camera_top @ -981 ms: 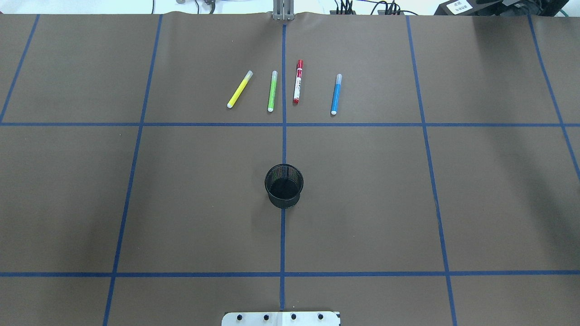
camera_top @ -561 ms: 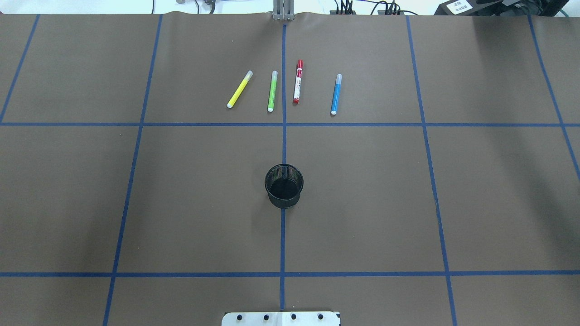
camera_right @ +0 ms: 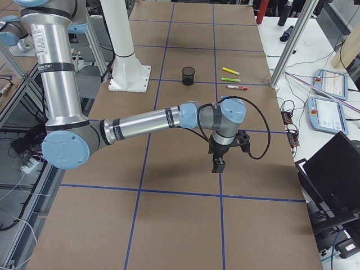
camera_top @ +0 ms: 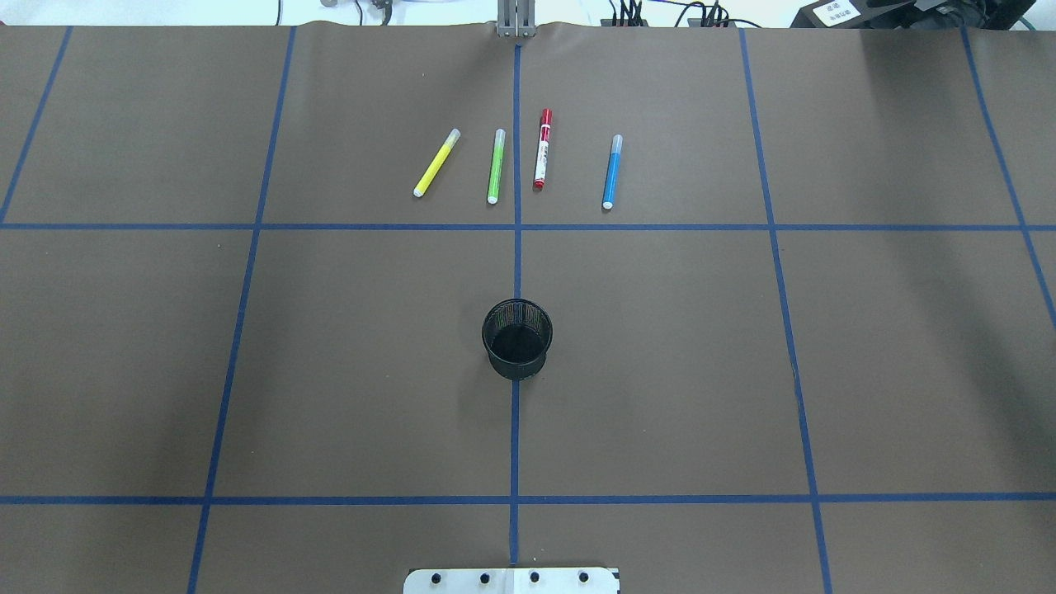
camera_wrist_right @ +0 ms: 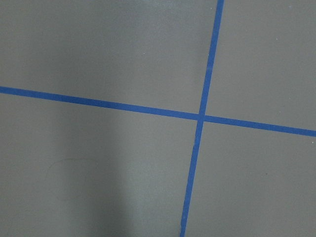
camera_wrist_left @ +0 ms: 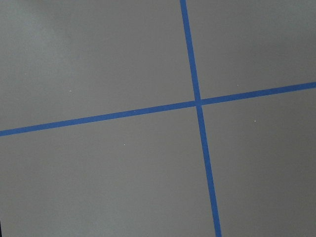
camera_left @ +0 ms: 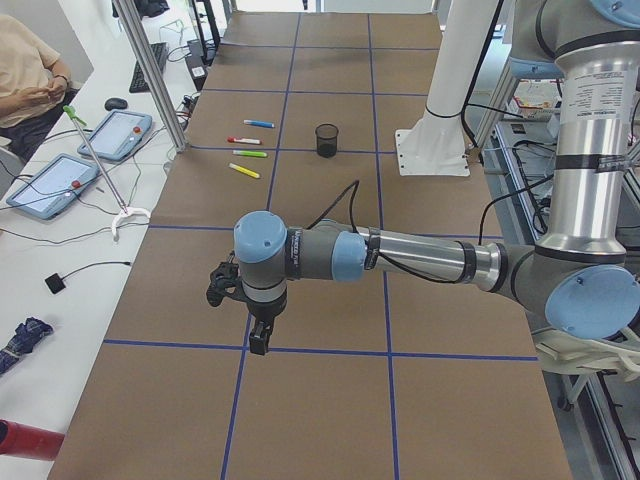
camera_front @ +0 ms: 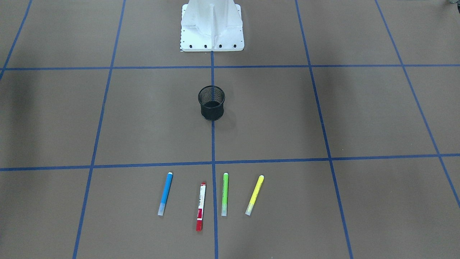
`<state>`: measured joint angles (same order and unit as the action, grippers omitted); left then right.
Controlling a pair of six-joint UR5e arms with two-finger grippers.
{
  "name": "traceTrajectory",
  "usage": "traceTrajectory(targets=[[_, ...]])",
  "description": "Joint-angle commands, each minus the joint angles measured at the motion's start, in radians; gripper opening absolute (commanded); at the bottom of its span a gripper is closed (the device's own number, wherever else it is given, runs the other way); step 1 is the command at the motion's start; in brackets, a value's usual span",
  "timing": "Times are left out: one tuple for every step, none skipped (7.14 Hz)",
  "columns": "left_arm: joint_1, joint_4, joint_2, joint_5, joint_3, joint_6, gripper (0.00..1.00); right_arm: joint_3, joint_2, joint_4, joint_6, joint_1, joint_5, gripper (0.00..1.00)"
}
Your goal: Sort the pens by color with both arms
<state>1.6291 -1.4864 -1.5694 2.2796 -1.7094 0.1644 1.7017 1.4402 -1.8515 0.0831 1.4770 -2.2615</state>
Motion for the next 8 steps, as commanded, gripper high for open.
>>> traceTrajectory(targets=[[0.0,0.002,0.0,-0.002,0.001,-0.002,1.0,-0.001,0.005,0.0,-0.002,-0.001,0.003,1.0],[0.0,0.003,0.002,-0.006,0.001,-0.002,1.0,-0.008,0.006,0.0,-0.005,0.0,0.01,1.0],[0.0,0.003,0.002,-0.003,0.001,-0.002,1.0,-0.007,0.009,0.0,-0.006,0.0,0.017,1.0],[0.0,0.005,0.002,-0.003,0.002,-0.002,1.0,-0.001,0.022,0.0,-0.008,0.0,0.016,1.0],[0.0,0.005,0.002,-0.003,0.002,-0.002,1.0,0.0,0.023,0.0,-0.008,0.0,0.017,1.0],[0.0,0.005,0.002,-0.006,0.002,-0.002,1.0,0.001,0.023,0.0,-0.011,-0.001,0.014,1.0],[0.0,0.005,0.002,-0.009,0.002,-0.002,1.0,0.003,0.026,0.0,-0.011,-0.001,0.014,1.0],[0.0,0.005,0.002,-0.009,0.002,-0.002,1.0,0.001,0.028,0.0,-0.011,0.0,0.014,1.0]])
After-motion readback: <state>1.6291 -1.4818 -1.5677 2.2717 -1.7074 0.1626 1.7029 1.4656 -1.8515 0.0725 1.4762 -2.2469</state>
